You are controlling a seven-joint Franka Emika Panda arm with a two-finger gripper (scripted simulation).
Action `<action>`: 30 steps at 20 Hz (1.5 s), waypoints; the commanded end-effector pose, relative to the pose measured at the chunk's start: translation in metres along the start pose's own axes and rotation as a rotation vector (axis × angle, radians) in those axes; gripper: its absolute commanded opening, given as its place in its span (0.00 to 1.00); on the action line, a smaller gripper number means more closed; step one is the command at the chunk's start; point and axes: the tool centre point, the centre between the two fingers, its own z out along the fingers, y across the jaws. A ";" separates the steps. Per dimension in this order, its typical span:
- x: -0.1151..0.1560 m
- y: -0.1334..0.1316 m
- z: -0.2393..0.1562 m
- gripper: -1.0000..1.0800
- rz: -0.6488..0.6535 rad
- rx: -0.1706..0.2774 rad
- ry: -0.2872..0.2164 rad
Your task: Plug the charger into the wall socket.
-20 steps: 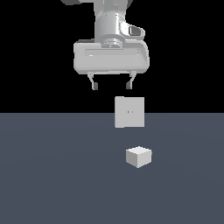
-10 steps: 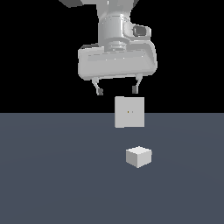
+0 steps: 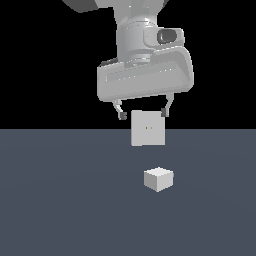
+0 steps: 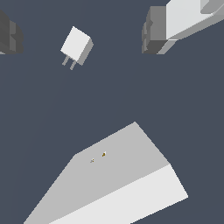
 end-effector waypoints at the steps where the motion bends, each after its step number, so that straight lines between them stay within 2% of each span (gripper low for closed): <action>1: -0.005 0.005 0.006 0.96 0.060 -0.006 0.013; 18: -0.037 0.031 0.046 0.96 0.421 -0.047 0.091; 30: -0.051 0.037 0.063 0.96 0.557 -0.065 0.120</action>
